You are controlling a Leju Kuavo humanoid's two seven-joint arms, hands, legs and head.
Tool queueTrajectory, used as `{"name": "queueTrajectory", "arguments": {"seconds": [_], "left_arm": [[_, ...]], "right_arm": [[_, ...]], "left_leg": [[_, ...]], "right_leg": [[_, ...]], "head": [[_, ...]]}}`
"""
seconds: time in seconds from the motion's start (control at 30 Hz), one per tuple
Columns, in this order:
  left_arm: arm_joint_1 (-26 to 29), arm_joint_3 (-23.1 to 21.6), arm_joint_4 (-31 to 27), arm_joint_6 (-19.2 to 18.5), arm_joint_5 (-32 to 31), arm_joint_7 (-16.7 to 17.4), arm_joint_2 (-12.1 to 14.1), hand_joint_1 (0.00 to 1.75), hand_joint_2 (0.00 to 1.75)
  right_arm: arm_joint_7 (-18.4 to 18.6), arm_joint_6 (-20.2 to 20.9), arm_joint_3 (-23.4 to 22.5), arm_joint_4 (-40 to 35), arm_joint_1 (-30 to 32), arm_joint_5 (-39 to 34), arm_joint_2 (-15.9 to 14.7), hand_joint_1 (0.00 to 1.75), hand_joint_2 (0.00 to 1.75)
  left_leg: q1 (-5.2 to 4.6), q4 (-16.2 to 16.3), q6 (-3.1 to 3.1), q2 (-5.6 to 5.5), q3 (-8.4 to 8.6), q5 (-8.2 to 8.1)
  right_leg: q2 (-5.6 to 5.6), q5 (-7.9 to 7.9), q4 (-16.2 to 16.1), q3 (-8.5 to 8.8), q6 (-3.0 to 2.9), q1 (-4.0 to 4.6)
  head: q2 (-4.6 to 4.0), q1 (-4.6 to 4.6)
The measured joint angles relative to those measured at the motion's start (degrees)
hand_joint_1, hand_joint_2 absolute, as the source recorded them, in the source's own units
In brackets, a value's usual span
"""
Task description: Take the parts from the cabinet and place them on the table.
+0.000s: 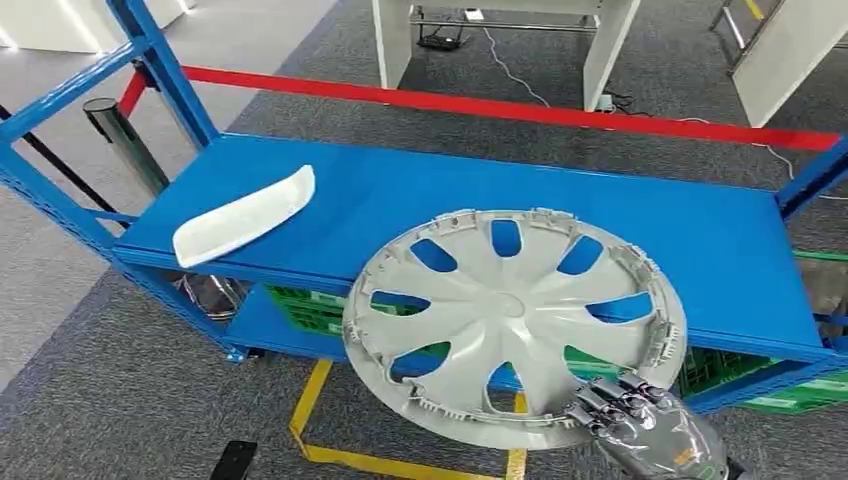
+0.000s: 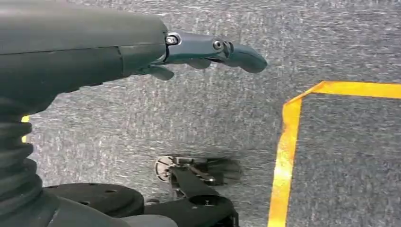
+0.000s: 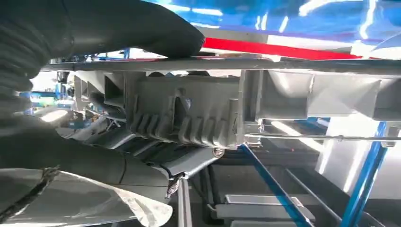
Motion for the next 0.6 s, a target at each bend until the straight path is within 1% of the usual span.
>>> {"name": "queueTrajectory", "arguments": {"seconds": [0.03, 0.07, 0.1, 0.13, 0.17, 0.2, 0.23, 0.27, 0.3, 0.33, 0.37, 0.4, 0.43, 0.47, 0.5, 0.53, 0.57, 0.6], "left_arm": [[0.0, 0.1, 0.0, 0.0, 0.0, 0.0, 0.0, 0.0, 1.75], [-0.1, 0.1, 0.0, 0.0, 0.0, 0.0, 0.0, 0.0, 1.75], [0.0, 0.2, 0.0, 0.0, 0.0, -0.1, 0.0, 0.0, 1.75], [0.0, 0.2, 0.0, 0.0, 0.0, -0.1, 0.0, 0.0, 1.75], [0.0, 0.2, 0.0, 0.0, -0.1, -0.1, 0.0, 0.0, 1.75], [0.0, 0.3, 0.0, 0.0, -0.1, -0.2, 0.1, 0.0, 1.75], [0.0, 0.4, 0.0, 0.0, -0.1, -0.2, 0.1, 0.0, 1.75], [0.1, 0.5, 0.0, 0.0, -0.2, -0.2, 0.1, 0.0, 1.75], [0.0, 0.6, 0.0, 0.0, -0.2, -0.2, 0.1, 0.0, 1.75], [0.0, 0.7, 0.0, 0.0, -0.2, -0.2, 0.1, 0.0, 1.75], [0.1, 0.8, 0.0, 0.0, -0.2, -0.2, 0.1, 0.0, 1.75], [0.1, 0.8, 0.0, -0.1, -0.2, -0.2, 0.1, 0.0, 1.75], [0.1, 0.9, 0.0, -0.1, -0.2, -0.2, 0.1, 0.0, 1.75], [0.1, 0.9, 0.0, -0.1, -0.2, -0.2, 0.1, 0.0, 1.75], [0.1, 0.9, 0.0, -0.1, -0.2, -0.3, 0.1, 0.0, 1.75], [0.0, 1.0, 0.0, -0.1, -0.2, -0.3, 0.1, 0.0, 1.75], [-0.1, 1.0, 0.0, -0.1, -0.2, -0.3, 0.2, 0.0, 1.75], [-0.1, 1.1, 0.0, 0.0, -0.3, -0.3, 0.2, 0.0, 1.75]], "right_arm": [[0.0, 0.0, 0.0, 0.0, -0.1, 0.0, 0.0, 1.43, 1.75], [0.0, 0.0, 0.0, 0.0, -0.3, 0.0, 0.0, 1.43, 1.75], [0.0, 0.0, 0.0, 0.0, -0.3, 0.0, 0.0, 1.43, 1.75], [0.0, 0.0, 0.0, 0.0, -0.2, 0.0, 0.0, 1.43, 1.75], [0.0, 0.0, 0.0, 0.0, -0.1, 0.0, 0.0, 1.43, 1.75], [0.0, 0.0, 0.0, 0.1, -0.1, 0.0, 0.0, 1.43, 1.75], [0.0, 0.0, 0.0, 0.1, -0.3, 0.0, 0.0, 1.43, 1.75], [0.0, 0.0, 0.0, 0.1, -0.2, 0.0, 0.0, 1.43, 1.75], [0.0, 0.0, 0.0, 0.1, -0.2, 0.0, 0.0, 1.43, 1.75], [0.0, 0.0, 0.0, 0.1, -0.2, 0.0, 0.0, 1.43, 1.75], [0.0, 0.0, 0.0, 0.1, -0.2, 0.0, 0.0, 1.43, 1.75], [0.0, 0.0, 0.0, 0.1, -0.2, 0.0, 0.0, 1.43, 1.75], [0.0, 0.0, 0.0, 0.2, -0.2, 0.0, 0.0, 1.43, 1.75], [0.0, 0.0, 0.0, 0.2, -0.1, 0.0, 0.0, 1.43, 1.75], [0.0, 0.0, 0.0, 0.2, -0.2, 0.0, 0.0, 1.43, 1.75], [0.0, 0.0, 0.0, 0.2, -0.2, 0.0, 0.0, 1.43, 1.75], [0.0, 0.0, 0.0, 0.2, -0.1, 0.0, 0.0, 1.43, 1.75], [0.0, 0.0, 0.0, 0.2, -0.2, 0.0, 0.0, 1.43, 1.75]], "left_leg": [[-0.04, 0.5, -0.24, 0.0, -0.11, 0.06], [-0.38, 1.0, -0.61, -0.06, -0.8, 0.14], [-0.39, 1.2, -0.87, -0.08, -0.93, 0.45], [-0.36, 1.4, -1.15, -0.1, -1.06, 0.71], [-0.36, 1.3, -1.4, -0.09, -1.14, 1.0], [-0.45, 1.5, -1.61, -0.21, -1.46, 0.92], [-0.28, 2.2, -2.09, -0.41, -1.85, -0.28], [-0.14, 5.0, -2.63, -0.4, -2.82, -3.18], [0.14, 9.4, -2.99, -0.4, -4.33, -6.14], [0.31, 14.3, -3.2, -0.4, -5.86, -8.66], [0.46, 17.8, -3.31, -0.4, -6.78, -10.16], [0.56, 19.0, -3.31, -0.4, -6.66, -10.26], [0.58, 17.8, -3.2, -0.4, -5.42, -9.19], [0.56, 14.2, -2.9, -0.41, -3.07, -7.28], [0.5, 8.8, -2.42, -0.44, 0.23, -5.15], [0.28, 3.2, -1.7, -0.52, 3.69, -3.65], [0.06, 0.0, -1.05, -0.59, 5.39, -4.7], [-0.03, -0.5, -1.25, -0.6, 5.44, -4.17]], "right_leg": [[-0.04, -0.21, -5.5, 3.17, 0.17, -0.17], [0.1, -0.95, -7.0, 4.84, -0.4, 0.25], [0.18, -0.63, -6.7, 4.34, -1.04, 0.25], [0.19, -0.67, -6.8, 4.06, -1.24, 0.26], [0.21, -0.53, -6.6, 3.85, -1.61, 0.39], [0.08, -0.1, -6.9, 3.54, -2.36, -0.03], [-0.01, 0.26, -7.0, 3.29, -2.95, -0.07], [-0.01, 0.6, -7.0, 2.77, -3.52, -0.11], [-0.04, 0.95, -6.9, 2.21, -3.8, -0.08], [-0.05, 1.33, -6.9, 1.67, -3.91, -0.02], [-0.06, 1.69, -6.9, 1.2, -3.91, 0.05], [-0.05, 2.04, -6.9, 0.75, -3.92, 0.1], [-0.04, 2.37, -6.8, 0.34, -3.9, 0.16], [-0.01, 2.7, -6.8, -0.03, -3.83, 0.26], [0.03, 3.02, -6.8, -0.3, -3.75, 0.35], [0.04, 3.3, -6.8, -0.44, -3.69, 0.4], [0.01, 3.6, -6.8, -0.66, -3.42, 0.43], [-0.01, 3.99, -6.9, -0.85, -3.0, 0.41]], "head": [[0.0, 0.02], [0.0, 0.17], [0.0, -0.02], [0.0, 0.11], [0.0, 0.04], [0.0, 0.17], [0.0, 0.02], [0.0, -0.24], [0.0, -0.28], [0.0, -0.28], [0.0, -0.26], [0.0, -0.26], [0.0, -0.28], [0.0, -0.28], [0.0, -0.28], [0.0, -0.28], [0.0, -0.17], [0.0, -0.22]]}}
